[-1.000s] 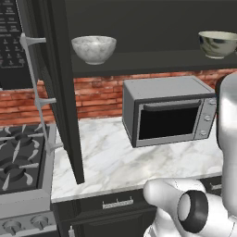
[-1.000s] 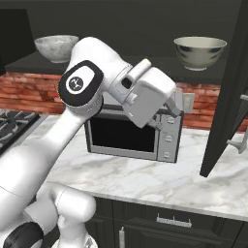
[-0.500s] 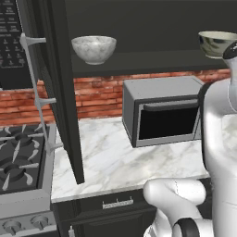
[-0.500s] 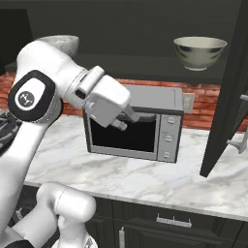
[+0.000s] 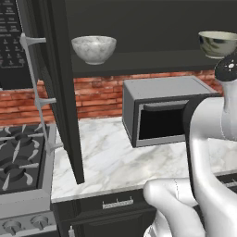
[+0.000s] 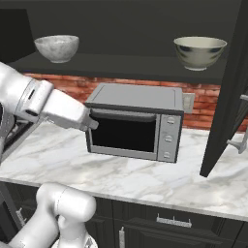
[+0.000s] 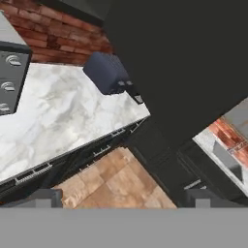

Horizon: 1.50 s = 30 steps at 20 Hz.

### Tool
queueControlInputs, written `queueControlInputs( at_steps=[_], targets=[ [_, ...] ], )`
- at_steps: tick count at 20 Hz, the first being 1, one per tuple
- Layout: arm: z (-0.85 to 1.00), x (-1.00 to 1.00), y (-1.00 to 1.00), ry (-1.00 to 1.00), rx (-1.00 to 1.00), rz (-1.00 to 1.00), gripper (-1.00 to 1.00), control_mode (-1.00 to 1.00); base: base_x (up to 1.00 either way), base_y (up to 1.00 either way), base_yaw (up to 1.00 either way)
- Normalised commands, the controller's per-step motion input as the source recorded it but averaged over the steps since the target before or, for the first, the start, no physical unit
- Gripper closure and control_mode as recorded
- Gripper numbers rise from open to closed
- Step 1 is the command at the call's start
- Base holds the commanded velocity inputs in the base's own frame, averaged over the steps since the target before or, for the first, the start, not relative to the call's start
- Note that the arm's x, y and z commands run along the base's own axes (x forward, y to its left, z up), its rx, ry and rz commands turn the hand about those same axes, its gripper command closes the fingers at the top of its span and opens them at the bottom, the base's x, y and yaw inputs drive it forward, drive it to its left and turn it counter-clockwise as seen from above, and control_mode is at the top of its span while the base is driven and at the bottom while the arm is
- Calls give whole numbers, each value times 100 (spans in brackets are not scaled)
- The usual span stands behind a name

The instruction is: Move the bowls from the cabinet to the plates on the dining table.

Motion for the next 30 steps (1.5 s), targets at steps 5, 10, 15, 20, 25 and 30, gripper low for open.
queueControlInputs(
  at_steps=[5, 10, 15, 20, 25, 30],
  targets=[
    [0, -7, 50, -11, 3, 23, -100, -100, 0, 0, 0],
    [0, 7, 28, -13, 9, 27, -100, -100, 0, 0, 0],
    [3, 23, 9, -8, 10, 30, -100, -100, 0, 0, 0],
    [13, 20, 13, -1, 5, 31, -100, -100, 0, 0, 0],
    [31, 2, 10, 11, 1, 31, -100, -100, 0, 0, 0],
    [8, 17, 13, 18, 3, 26, -100, -100, 0, 0, 0]
  ],
)
